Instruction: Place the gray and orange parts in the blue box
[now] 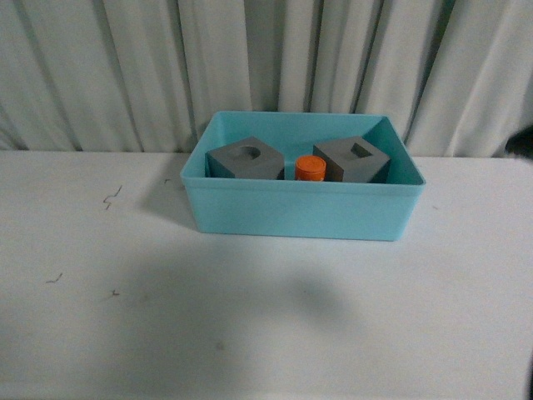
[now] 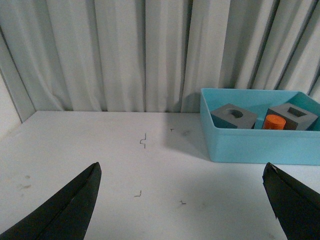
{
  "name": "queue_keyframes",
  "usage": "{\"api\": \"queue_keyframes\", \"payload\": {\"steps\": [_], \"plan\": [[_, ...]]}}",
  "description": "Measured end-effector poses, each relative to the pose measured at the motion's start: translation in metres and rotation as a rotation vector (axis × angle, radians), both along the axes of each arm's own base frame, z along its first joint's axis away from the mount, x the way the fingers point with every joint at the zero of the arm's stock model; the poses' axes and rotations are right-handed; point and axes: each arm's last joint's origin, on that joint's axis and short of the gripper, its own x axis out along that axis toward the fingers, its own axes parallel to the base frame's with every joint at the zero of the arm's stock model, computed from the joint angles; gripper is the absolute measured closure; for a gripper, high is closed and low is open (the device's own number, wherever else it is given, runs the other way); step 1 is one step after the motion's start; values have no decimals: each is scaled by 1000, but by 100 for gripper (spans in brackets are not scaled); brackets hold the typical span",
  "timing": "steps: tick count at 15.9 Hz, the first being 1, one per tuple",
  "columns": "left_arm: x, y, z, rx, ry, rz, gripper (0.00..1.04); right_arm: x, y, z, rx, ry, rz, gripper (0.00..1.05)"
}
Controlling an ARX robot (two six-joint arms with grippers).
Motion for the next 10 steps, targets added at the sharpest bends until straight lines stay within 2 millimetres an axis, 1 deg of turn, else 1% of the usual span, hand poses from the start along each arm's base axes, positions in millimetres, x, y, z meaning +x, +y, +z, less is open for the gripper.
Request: {"api": "queue_keyframes", "payload": {"steps": [1, 2, 3, 5, 8, 10], "plan": [[0, 0, 0, 0, 0, 1, 7, -7, 1, -2, 49, 3, -5, 6], [0, 0, 0, 0, 0, 2, 7, -1, 0, 1, 47, -147, -54, 11], [0, 0, 0, 0, 0, 0, 7, -1, -2, 0, 31, -211, -71, 14], [0, 0, 0, 0, 0, 1, 7, -7, -8, -7, -56, -316, -83, 23], [0, 0, 0, 0, 0, 0, 7, -24, -17, -20, -202, -392, -57, 36], [0, 0, 0, 0, 0, 1, 7, -32, -22, -20, -257, -437, -55, 44]]}}
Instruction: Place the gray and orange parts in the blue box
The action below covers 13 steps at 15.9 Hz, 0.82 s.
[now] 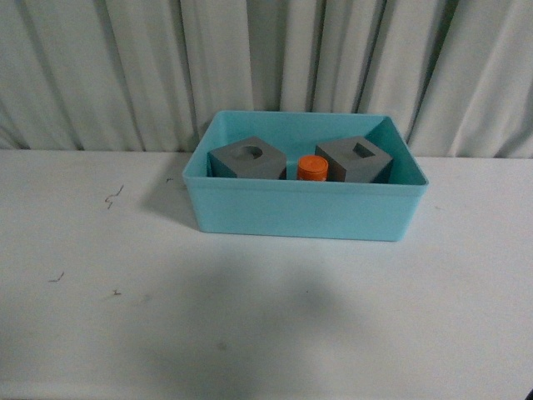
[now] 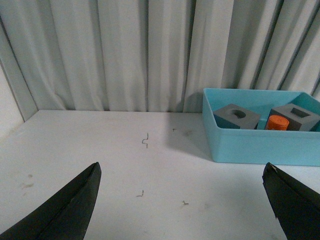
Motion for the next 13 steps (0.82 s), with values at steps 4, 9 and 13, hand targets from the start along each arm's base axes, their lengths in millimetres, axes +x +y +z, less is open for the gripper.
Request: {"api": "queue_keyframes", "payload": {"steps": [4, 9, 13], "plan": [[0, 0, 0, 0, 0, -1, 7, -47, -24, -5, -167, -80, 16, 103], [0, 0, 0, 0, 0, 0, 7, -67, -34, -19, -168, -66, 4, 103], [0, 0, 0, 0, 0, -1, 7, -78, -34, -15, -168, -83, 2, 103]]}}
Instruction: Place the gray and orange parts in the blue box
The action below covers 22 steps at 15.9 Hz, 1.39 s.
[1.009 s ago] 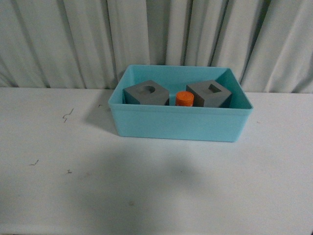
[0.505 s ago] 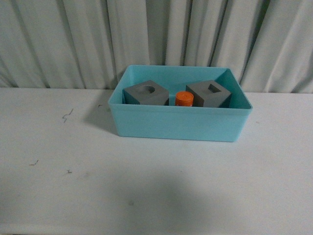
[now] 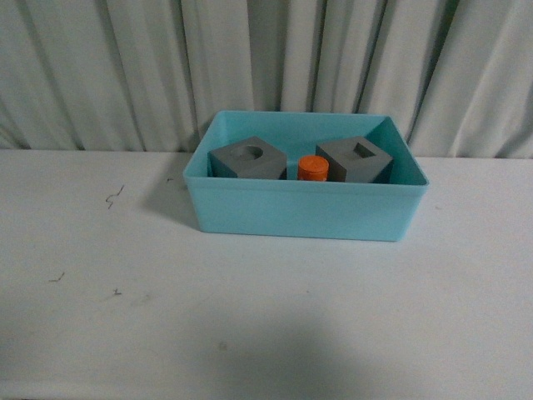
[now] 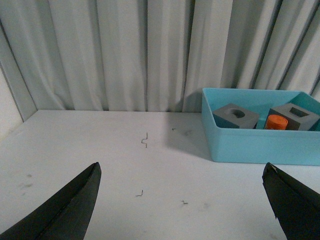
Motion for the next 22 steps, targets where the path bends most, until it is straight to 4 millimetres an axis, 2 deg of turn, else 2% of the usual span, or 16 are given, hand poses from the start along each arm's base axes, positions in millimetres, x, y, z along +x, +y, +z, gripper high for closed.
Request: {"api": "queue_keyframes", "payload": {"steps": [2, 14, 16, 22], "plan": [[0, 0, 0, 0, 0, 0, 7, -8, 0, 2, 0, -6, 0, 103], [0, 0, 0, 0, 0, 0, 7, -21, 0, 2, 0, -10, 0, 103], [0, 0, 0, 0, 0, 1, 7, -31, 0, -3, 0, 11, 3, 103], [0, 0, 0, 0, 0, 0, 7, -32, 0, -2, 0, -1, 2, 103]]}}
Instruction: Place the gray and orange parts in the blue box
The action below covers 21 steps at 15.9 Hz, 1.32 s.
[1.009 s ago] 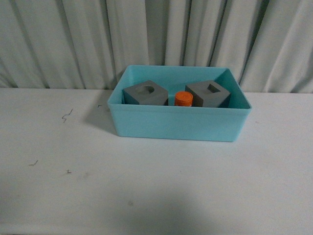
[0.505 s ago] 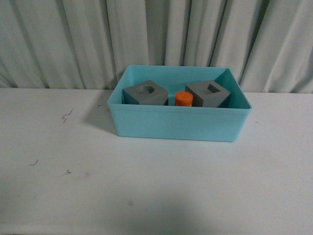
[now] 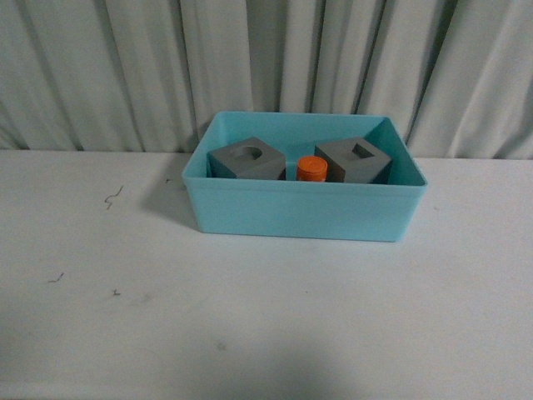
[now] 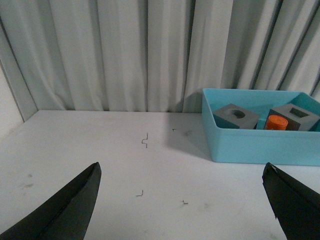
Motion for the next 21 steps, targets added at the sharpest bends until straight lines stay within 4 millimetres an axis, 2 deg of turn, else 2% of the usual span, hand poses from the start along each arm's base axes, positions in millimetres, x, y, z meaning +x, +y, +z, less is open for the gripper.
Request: {"api": "queue_keyframes", "payload": {"steps": [1, 2, 4, 5, 21], "plan": [[0, 0, 0, 0, 0, 0, 7, 0, 0, 0, 0, 0, 0, 103], [0, 0, 0, 0, 0, 0, 7, 0, 0, 0, -1, 0, 0, 97], [0, 0, 0, 0, 0, 0, 7, 0, 0, 0, -1, 0, 0, 27], [0, 0, 0, 0, 0, 0, 7, 0, 0, 0, -1, 0, 0, 7], [0, 0, 0, 0, 0, 0, 7, 0, 0, 0, -1, 0, 0, 6]]}}
